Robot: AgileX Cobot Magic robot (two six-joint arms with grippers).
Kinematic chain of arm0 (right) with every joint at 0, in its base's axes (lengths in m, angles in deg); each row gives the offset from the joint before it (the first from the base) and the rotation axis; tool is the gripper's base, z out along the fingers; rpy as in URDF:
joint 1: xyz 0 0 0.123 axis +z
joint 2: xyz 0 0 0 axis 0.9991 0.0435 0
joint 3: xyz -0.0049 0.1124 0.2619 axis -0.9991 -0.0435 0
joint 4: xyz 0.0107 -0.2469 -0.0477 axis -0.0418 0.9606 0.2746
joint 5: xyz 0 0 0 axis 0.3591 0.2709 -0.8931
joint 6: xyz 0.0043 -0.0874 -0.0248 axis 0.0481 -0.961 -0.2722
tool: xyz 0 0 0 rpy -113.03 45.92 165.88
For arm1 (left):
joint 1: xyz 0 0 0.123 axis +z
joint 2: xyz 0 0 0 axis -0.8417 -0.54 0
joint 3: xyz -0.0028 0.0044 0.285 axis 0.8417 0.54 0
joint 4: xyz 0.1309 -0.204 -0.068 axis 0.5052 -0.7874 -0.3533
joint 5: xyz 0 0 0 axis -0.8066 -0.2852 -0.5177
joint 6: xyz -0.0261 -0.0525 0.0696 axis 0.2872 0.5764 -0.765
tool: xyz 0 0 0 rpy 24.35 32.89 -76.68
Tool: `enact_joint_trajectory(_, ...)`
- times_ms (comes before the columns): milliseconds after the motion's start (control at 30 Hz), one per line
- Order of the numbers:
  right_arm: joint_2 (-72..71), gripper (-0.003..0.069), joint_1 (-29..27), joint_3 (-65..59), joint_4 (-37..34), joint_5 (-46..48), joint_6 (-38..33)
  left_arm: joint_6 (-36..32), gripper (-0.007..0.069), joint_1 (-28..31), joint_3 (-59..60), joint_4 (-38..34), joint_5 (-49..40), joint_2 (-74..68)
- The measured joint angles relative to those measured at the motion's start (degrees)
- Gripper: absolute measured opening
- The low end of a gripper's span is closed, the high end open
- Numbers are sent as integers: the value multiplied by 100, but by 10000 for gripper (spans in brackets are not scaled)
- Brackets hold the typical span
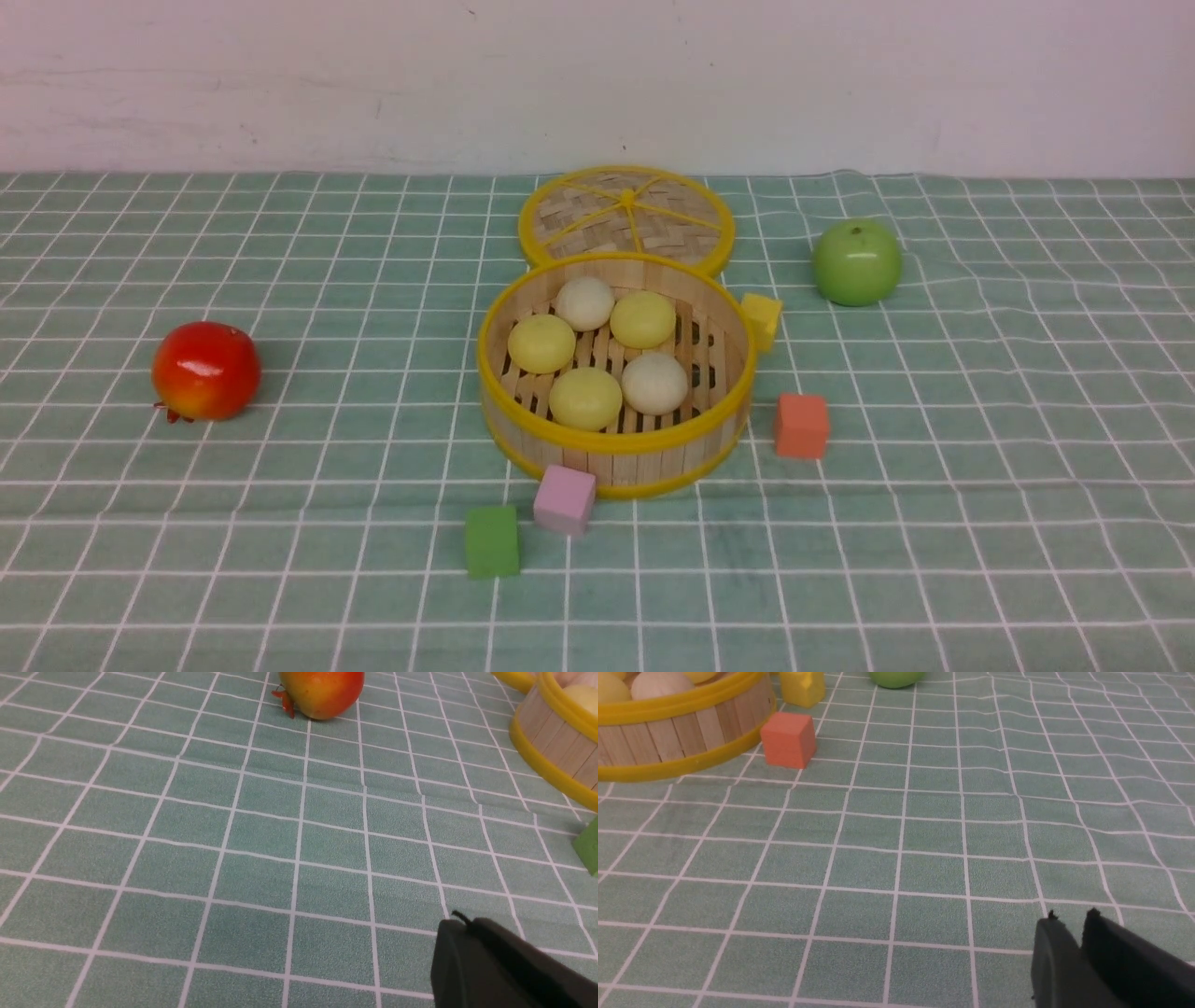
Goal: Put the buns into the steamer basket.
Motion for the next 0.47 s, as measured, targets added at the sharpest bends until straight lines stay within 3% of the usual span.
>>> enact_joint_trajectory(467,0,108,0,0,0,0,0,0,-3,0,0,0,0,0)
